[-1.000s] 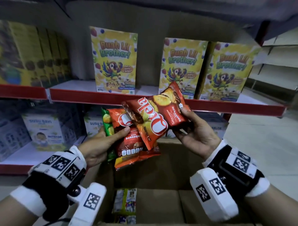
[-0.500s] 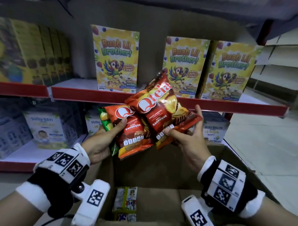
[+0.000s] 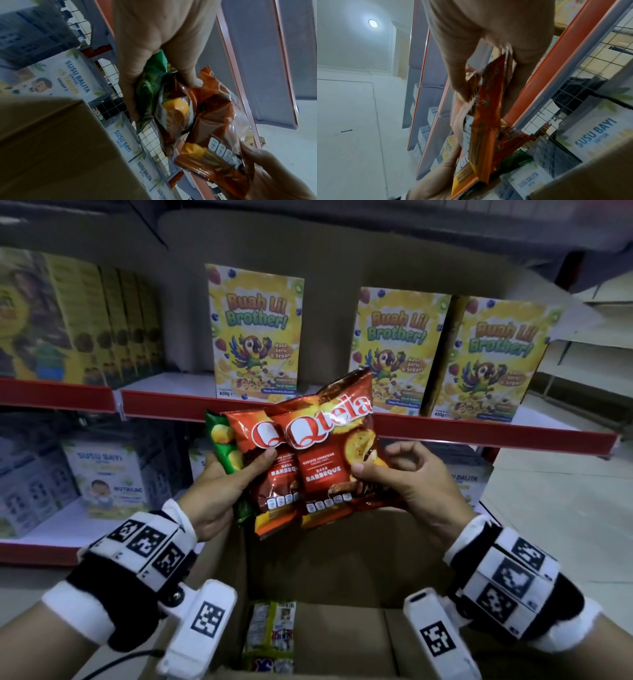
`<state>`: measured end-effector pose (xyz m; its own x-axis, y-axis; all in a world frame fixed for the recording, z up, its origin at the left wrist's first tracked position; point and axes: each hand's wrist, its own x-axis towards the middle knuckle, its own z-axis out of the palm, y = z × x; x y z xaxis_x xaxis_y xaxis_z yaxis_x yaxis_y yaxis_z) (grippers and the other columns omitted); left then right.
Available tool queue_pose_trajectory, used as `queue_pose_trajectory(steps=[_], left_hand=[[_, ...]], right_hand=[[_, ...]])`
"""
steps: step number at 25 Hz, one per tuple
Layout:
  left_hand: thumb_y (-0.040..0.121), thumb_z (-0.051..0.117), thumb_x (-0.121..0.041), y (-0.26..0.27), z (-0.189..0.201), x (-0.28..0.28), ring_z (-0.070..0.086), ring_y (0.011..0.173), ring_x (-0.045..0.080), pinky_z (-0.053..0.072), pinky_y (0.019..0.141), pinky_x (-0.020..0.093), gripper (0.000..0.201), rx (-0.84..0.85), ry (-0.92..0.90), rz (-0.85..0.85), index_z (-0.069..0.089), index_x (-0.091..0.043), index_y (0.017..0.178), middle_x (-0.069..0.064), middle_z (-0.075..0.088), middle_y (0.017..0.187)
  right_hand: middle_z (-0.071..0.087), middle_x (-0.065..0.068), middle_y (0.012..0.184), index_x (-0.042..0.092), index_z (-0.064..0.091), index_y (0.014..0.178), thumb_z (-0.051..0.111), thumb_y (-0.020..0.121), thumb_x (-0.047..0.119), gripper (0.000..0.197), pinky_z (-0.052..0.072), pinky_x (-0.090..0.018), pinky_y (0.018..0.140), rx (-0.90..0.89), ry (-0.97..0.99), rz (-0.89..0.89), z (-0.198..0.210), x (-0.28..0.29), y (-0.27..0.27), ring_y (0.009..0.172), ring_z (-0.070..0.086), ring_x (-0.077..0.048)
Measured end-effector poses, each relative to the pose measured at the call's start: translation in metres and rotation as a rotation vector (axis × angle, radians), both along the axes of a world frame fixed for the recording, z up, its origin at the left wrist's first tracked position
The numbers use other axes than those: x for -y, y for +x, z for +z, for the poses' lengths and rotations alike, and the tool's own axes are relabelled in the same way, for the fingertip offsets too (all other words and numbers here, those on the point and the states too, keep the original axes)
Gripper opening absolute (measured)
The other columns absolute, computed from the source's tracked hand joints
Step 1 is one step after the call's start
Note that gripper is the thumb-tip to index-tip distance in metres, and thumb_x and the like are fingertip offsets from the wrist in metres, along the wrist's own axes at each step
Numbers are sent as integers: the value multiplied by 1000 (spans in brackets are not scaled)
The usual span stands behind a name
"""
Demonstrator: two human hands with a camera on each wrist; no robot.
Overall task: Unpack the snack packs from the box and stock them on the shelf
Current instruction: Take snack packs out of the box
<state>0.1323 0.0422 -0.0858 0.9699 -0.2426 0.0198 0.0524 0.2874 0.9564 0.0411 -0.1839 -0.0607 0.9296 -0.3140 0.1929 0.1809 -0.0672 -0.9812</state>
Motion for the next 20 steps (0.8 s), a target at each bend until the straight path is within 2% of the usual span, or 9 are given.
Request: queue_pose_trajectory(steps=[2, 3, 6, 8, 10, 12, 15, 17, 20], left_hand=[[62, 76, -30, 2, 7, -1, 64, 110, 24, 51, 93, 49, 90, 45, 2, 7, 30, -21, 139, 5, 61, 128], [60, 77, -31, 3, 12, -1, 65, 108, 22, 53, 91, 47, 91, 67, 5, 20, 30, -21, 138, 4, 61, 126], [57, 80, -33, 9, 28, -5, 63, 110, 23, 52, 92, 48, 98, 127, 13, 50, 29, -23, 140, 3, 61, 127], [56, 83, -35, 14, 43, -7, 63, 112, 27, 48, 97, 52, 102, 145, 18, 30, 31, -19, 142, 7, 60, 129], [58, 83, -35, 17, 59, -7, 65, 109, 28, 48, 97, 53, 94, 170, 18, 1, 40, -13, 138, 9, 64, 124], [59, 82, -33, 19, 73, -7, 67, 106, 27, 50, 95, 52, 87, 199, -3, 17, 45, -12, 135, 9, 66, 121], [60, 82, -32, 17, 78, -9, 68, 105, 25, 54, 89, 47, 85, 221, -72, 100, 45, -14, 134, 6, 67, 121], [63, 80, -32, 14, 70, -10, 69, 104, 22, 57, 82, 40, 76, 241, -123, 147, 50, -17, 131, 2, 70, 116], [63, 78, -33, 16, 54, -7, 67, 107, 19, 53, 90, 43, 78, 236, -139, 224, 48, -18, 133, 1, 68, 120]], right_hand=[[65, -7, 111, 28, 55, 116, 86, 47, 29, 76, 58, -44, 81, -46, -44, 44, 9, 1, 2, 99, 67, -26], [64, -5, 114, 29, 55, 121, 85, 55, 25, 73, 56, -43, 85, -44, -68, 52, 14, 1, 3, 103, 65, -25], [68, -4, 113, 20, 62, 116, 81, 65, 22, 54, 54, -38, 85, -17, -56, 43, 32, 1, 6, 102, 65, -23], [70, -7, 111, 17, 63, 114, 79, 68, 21, 49, 55, -40, 85, -20, -23, 37, 46, 4, 9, 99, 68, -26], [71, -10, 108, 14, 61, 115, 78, 70, 19, 48, 54, -46, 89, -35, -2, 46, 61, 5, 14, 98, 68, -29], [71, -12, 105, 11, 59, 116, 74, 72, 15, 47, 52, -49, 92, -41, 26, 56, 76, 3, 23, 99, 68, -31], [74, -10, 98, 10, 60, 114, 70, 72, 13, 43, 57, -42, 83, -2, 54, 52, 96, -5, 38, 93, 69, -29], [73, -11, 102, 10, 58, 118, 72, 67, 18, 54, 57, -45, 85, 2, 58, 73, 99, -13, 48, 95, 69, -30], [73, -6, 103, 15, 55, 125, 73, 59, 23, 69, 58, -39, 76, 23, 40, 123, 85, -19, 58, 91, 72, -24]])
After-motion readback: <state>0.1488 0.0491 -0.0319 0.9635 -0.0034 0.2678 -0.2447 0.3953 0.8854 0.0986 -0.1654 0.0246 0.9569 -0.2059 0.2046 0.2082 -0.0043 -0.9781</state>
